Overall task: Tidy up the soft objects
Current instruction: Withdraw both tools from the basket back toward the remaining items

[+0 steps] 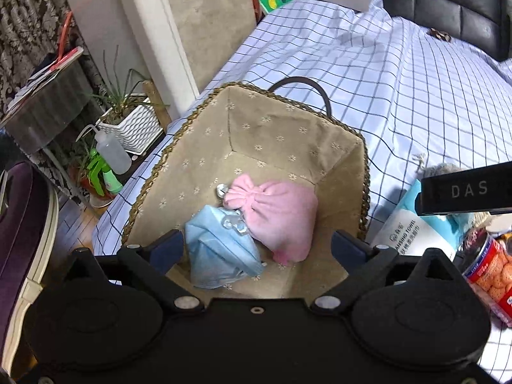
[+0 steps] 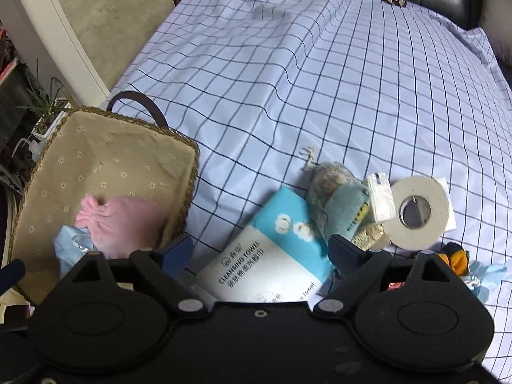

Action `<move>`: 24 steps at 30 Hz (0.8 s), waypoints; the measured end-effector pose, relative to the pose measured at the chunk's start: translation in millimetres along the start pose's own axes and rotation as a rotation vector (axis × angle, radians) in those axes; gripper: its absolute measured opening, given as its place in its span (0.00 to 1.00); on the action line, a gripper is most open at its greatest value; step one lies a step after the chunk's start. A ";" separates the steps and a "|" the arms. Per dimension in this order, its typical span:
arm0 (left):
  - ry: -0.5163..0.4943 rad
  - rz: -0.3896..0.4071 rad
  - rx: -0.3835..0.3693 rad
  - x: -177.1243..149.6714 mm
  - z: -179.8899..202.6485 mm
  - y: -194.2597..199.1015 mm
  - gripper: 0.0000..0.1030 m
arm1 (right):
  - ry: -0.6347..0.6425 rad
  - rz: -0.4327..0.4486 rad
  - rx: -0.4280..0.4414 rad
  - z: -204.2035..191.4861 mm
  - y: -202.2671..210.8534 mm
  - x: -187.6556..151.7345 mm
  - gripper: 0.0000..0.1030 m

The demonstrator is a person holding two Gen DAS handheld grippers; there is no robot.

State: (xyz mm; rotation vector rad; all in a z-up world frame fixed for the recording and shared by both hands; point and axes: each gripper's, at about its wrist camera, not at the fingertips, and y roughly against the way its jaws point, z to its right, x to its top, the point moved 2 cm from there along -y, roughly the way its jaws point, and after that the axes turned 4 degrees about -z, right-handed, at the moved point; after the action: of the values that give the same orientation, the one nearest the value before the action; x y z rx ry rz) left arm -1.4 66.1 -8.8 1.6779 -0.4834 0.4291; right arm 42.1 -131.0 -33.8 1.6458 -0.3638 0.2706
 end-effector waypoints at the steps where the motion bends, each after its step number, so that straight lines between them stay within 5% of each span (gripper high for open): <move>1: -0.009 -0.003 0.001 0.3 2.0 0.6 0.94 | -0.006 -0.009 0.001 2.2 -0.7 -0.9 0.91; 24: -0.091 -0.058 -0.042 -5.3 44.3 8.1 0.97 | -0.079 -0.115 0.000 54.8 24.4 -36.2 1.00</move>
State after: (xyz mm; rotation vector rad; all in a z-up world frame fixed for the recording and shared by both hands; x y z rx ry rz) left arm -9.7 21.6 -11.8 1.6715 -0.5052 0.2993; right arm -2.9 -184.7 -31.2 1.6742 -0.3276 0.1198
